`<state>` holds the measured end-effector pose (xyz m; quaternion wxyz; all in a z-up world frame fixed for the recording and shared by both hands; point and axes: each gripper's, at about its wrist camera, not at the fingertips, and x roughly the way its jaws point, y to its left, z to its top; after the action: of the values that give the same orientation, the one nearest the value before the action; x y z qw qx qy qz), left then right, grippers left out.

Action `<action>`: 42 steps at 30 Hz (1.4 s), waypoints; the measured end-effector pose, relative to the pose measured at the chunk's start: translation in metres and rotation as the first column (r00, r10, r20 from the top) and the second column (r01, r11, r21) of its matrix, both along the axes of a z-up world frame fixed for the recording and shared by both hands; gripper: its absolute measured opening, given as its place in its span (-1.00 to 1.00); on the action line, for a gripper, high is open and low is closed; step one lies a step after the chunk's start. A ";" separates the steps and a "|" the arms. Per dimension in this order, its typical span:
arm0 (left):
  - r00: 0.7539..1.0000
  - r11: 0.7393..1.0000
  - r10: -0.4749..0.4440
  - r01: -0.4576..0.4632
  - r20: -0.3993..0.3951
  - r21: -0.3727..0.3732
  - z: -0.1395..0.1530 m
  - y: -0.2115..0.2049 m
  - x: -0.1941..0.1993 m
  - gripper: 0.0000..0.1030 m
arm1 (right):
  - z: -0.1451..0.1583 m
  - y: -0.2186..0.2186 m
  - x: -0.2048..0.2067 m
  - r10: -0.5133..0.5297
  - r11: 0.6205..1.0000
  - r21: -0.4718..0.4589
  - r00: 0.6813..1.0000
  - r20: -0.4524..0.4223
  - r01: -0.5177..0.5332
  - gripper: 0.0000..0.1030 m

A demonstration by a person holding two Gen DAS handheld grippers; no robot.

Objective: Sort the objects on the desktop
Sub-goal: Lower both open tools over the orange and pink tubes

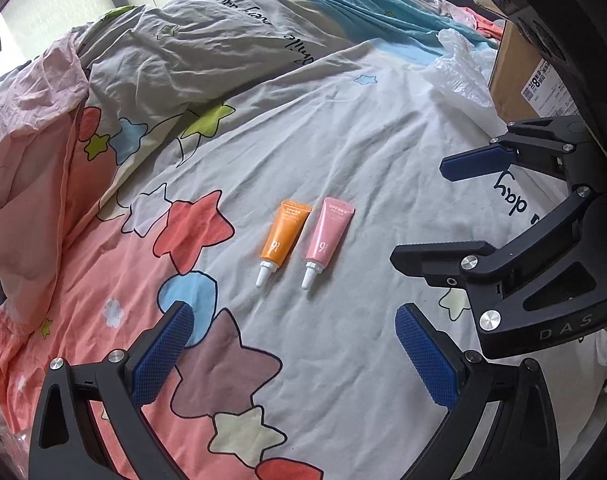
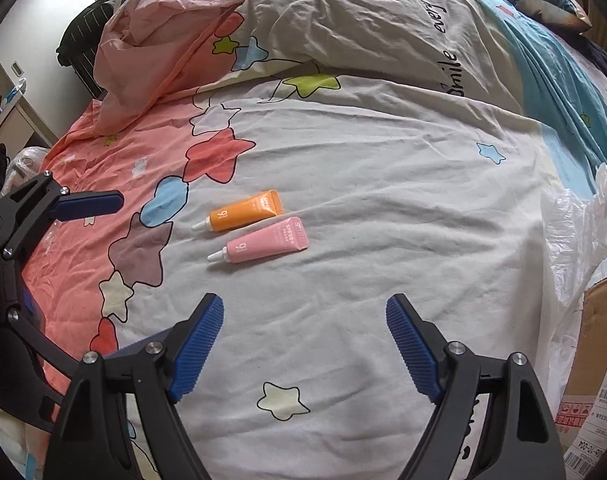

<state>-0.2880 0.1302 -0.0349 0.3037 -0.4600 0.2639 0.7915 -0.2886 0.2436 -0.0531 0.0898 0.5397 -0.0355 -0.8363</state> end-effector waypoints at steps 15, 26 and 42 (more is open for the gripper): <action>0.999 0.999 -0.036 0.036 0.006 -0.040 -0.028 0.012 -0.040 1.00 | -0.015 0.004 -0.027 -0.034 0.999 -0.023 0.999 0.031 0.034 0.58; 0.996 0.996 -0.083 0.083 0.017 -0.022 -0.038 0.022 -0.056 1.00 | -0.014 0.022 -0.027 -0.076 0.996 -0.039 0.997 0.016 0.076 0.58; 0.994 0.994 -0.100 0.098 0.048 0.057 -0.051 0.010 -0.062 1.00 | -0.031 0.006 -0.037 0.028 1.000 -0.013 0.999 0.037 -0.028 0.58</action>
<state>-0.3504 0.1402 -0.0860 0.3617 -0.4579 0.2569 0.7704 -0.3258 0.2494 -0.0837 0.1042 0.5549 -0.0349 -0.8246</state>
